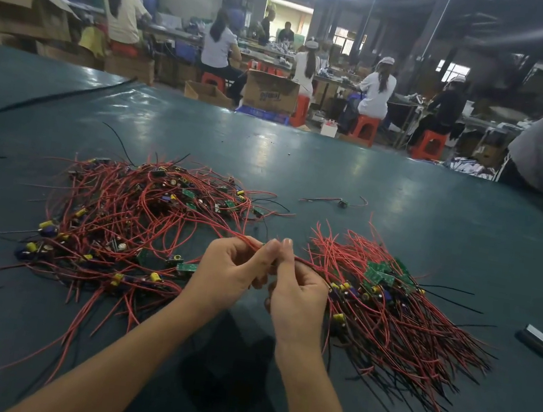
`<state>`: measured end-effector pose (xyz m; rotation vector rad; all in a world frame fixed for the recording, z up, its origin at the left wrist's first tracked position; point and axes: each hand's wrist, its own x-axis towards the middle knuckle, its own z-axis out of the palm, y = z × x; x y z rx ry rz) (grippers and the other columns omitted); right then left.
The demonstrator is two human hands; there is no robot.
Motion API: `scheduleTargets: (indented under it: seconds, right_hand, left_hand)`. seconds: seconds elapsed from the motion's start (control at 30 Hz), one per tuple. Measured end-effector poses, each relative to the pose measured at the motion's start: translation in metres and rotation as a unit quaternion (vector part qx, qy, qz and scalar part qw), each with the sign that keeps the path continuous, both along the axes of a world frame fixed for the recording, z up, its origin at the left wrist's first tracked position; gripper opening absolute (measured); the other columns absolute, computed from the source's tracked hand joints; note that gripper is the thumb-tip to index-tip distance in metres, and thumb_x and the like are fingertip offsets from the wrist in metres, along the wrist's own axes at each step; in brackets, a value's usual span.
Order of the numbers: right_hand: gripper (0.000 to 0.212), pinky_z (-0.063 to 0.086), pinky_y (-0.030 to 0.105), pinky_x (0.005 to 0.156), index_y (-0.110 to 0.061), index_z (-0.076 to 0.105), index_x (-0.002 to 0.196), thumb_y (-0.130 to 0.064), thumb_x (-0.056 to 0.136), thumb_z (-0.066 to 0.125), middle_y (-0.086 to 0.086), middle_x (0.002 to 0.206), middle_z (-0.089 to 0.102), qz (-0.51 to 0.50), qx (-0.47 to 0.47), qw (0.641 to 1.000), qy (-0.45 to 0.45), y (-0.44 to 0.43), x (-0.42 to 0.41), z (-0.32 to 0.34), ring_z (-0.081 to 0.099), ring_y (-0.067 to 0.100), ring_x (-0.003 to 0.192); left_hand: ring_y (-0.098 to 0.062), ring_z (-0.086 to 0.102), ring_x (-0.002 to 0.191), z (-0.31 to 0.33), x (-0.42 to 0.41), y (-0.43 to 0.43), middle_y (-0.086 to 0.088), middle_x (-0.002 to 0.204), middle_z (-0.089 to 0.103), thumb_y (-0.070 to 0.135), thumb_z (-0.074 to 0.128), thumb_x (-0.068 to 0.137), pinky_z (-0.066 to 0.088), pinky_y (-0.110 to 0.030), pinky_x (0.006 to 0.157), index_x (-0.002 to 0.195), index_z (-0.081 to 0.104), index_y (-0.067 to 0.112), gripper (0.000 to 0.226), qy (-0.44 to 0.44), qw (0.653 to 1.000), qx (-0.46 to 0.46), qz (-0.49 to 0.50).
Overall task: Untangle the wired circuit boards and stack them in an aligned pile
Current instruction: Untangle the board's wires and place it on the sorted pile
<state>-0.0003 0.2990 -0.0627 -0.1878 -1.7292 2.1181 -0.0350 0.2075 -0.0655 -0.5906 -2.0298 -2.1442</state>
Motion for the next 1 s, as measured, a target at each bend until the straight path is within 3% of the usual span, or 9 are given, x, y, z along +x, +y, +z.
scheduleTargets:
  seconds: [0.1, 0.2, 0.33, 0.47, 0.57, 0.67, 0.83, 1.0]
  right_hand:
    - [0.040, 0.037, 0.017, 0.043, -0.018, 0.077, 0.068, -0.036, 0.097, 0.057, -0.005, 0.056, 0.065, -0.056, -0.029, 0.998, -0.029, 0.008, -0.005, 0.001, 0.046, 0.001, 0.043]
    - [0.042, 0.033, 0.016, 0.034, -0.014, 0.071, 0.066, -0.038, 0.097, 0.058, -0.002, 0.058, 0.069, -0.127, -0.128, 0.981, -0.069, 0.024, -0.010, 0.004, 0.044, 0.003, 0.036]
    - [0.034, 0.031, 0.016, 0.034, -0.016, 0.065, 0.075, -0.039, 0.098, 0.058, -0.004, 0.064, 0.069, -0.186, -0.238, 0.947, -0.111, 0.047, -0.009, 0.005, 0.043, 0.004, 0.037]
    - [0.025, 0.032, 0.016, 0.035, -0.014, 0.062, 0.080, -0.032, 0.097, 0.062, -0.001, 0.081, 0.069, -0.202, -0.335, 0.912, -0.123, 0.057, -0.007, 0.007, 0.043, 0.005, 0.042]
    - [0.016, 0.035, 0.014, 0.035, -0.009, 0.060, 0.085, -0.020, 0.096, 0.064, 0.003, 0.093, 0.069, -0.187, -0.384, 0.897, -0.112, 0.060, -0.005, 0.009, 0.044, 0.002, 0.039]
    - [0.012, 0.035, 0.012, 0.035, -0.006, 0.059, 0.089, -0.014, 0.098, 0.060, 0.004, 0.093, 0.069, -0.163, -0.404, 0.895, -0.100, 0.061, -0.004, 0.011, 0.042, 0.002, 0.033]
    - [0.020, 0.034, 0.012, 0.035, -0.011, 0.061, 0.085, -0.024, 0.100, 0.058, -0.002, 0.083, 0.067, -0.166, -0.396, 0.899, -0.089, 0.062, -0.006, 0.012, 0.038, 0.002, 0.032]
    - [0.021, 0.031, 0.014, 0.034, -0.018, 0.060, 0.086, -0.033, 0.100, 0.056, -0.009, 0.070, 0.057, -0.152, -0.412, 0.894, -0.084, 0.065, -0.006, 0.010, 0.036, 0.002, 0.036]
  left_hand:
    - [-0.008, 0.057, 0.047, -0.002, -0.007, -0.008, 0.000, 0.053, 0.064, 0.049, 0.052, 0.085, 0.045, -0.017, 0.051, 0.070, 0.070, 0.018, 0.039, 0.014, 0.998, -0.055, 0.034]
    - [-0.013, 0.061, 0.054, -0.008, -0.016, -0.021, 0.002, 0.057, 0.066, 0.048, 0.054, 0.092, 0.051, -0.030, 0.059, 0.075, 0.072, 0.013, 0.043, 0.042, 0.976, -0.174, 0.120]
    - [-0.013, 0.063, 0.078, -0.015, -0.027, -0.045, 0.010, 0.081, 0.065, 0.032, 0.063, 0.090, 0.053, -0.034, 0.075, 0.093, 0.072, 0.022, 0.014, 0.089, 0.901, -0.371, 0.207]
    - [-0.015, 0.054, 0.108, -0.017, -0.036, -0.060, 0.011, 0.111, 0.053, 0.057, 0.062, 0.083, 0.041, -0.039, 0.100, 0.111, 0.063, 0.035, 0.036, 0.027, 0.820, -0.556, 0.132]
    - [-0.013, 0.047, 0.108, -0.010, -0.041, -0.075, 0.010, 0.112, 0.045, 0.063, 0.071, 0.071, 0.042, -0.037, 0.099, 0.102, 0.058, 0.042, 0.040, -0.023, 0.839, -0.540, 0.060]
    - [-0.013, 0.040, 0.106, -0.003, -0.043, -0.089, 0.009, 0.109, 0.043, 0.057, 0.078, 0.066, 0.042, -0.036, 0.096, 0.093, 0.052, 0.043, 0.041, -0.045, 0.825, -0.562, 0.050]
    - [-0.008, 0.057, 0.085, 0.001, -0.043, -0.089, 0.011, 0.089, 0.060, 0.048, 0.080, 0.071, 0.051, -0.031, 0.081, 0.078, 0.058, 0.033, 0.027, -0.032, 0.819, -0.567, 0.082]
    - [-0.009, 0.060, 0.085, 0.007, -0.039, -0.086, 0.017, 0.080, 0.061, 0.051, 0.076, 0.076, 0.052, -0.034, 0.086, 0.078, 0.063, 0.034, 0.022, -0.009, 0.807, -0.580, 0.109]
